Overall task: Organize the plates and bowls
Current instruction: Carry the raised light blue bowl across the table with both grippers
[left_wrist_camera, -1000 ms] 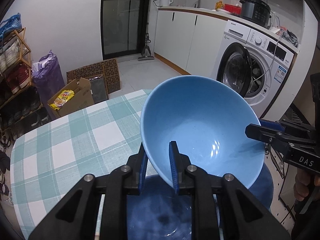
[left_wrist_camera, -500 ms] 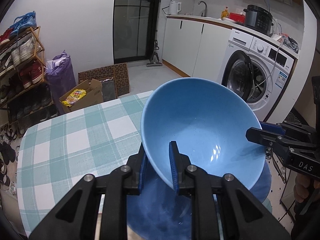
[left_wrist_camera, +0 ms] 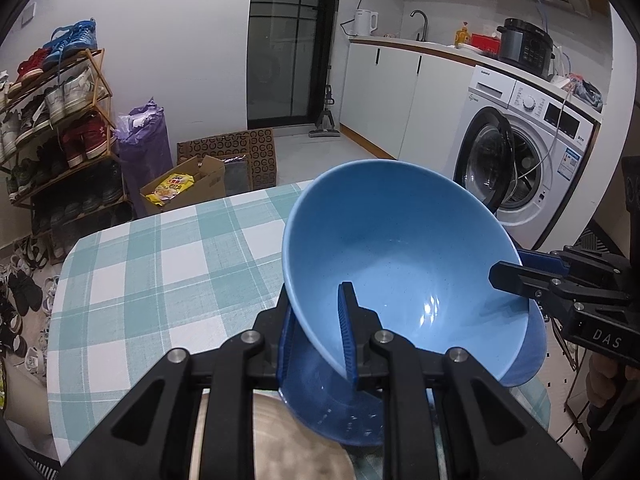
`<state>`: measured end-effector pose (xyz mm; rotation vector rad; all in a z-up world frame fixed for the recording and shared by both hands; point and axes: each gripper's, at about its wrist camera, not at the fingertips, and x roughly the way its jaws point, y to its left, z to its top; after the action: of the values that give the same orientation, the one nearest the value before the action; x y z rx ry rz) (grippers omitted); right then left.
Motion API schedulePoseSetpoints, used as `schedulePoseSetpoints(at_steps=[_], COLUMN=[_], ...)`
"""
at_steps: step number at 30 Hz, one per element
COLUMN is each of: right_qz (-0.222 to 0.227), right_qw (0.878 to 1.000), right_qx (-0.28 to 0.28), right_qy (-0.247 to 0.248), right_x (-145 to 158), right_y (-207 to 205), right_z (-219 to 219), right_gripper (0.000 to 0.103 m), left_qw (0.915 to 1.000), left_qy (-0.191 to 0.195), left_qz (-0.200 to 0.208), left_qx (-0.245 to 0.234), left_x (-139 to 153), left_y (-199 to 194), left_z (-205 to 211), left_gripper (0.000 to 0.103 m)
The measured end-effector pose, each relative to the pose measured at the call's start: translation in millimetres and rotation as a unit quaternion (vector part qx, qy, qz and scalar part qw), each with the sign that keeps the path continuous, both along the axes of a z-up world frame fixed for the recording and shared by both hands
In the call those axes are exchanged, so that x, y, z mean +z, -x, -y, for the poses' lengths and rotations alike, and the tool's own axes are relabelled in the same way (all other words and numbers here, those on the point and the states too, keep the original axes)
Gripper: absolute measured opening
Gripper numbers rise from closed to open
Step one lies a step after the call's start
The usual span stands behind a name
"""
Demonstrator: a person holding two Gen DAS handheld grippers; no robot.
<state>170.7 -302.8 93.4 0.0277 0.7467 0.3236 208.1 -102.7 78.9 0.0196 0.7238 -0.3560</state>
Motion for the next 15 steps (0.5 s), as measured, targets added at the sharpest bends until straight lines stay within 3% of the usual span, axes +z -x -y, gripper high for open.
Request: schedulePoseSetpoints(at_steps=[15], right_qz=[-0.007], right_qw=[1.0], right_qx=[0.02], right_qy=[0.007], right_x=[-4.0], right_y=[4.4], right_z=[-15.0], right_gripper=[0.029], left_qw=[0.9999], left_qy=[0.0], left_qz=[-0.006], left_qx=[0.013], left_x=[-7.1], left_y=[10.8], left_z=[-12.3], left_gripper=[0.019])
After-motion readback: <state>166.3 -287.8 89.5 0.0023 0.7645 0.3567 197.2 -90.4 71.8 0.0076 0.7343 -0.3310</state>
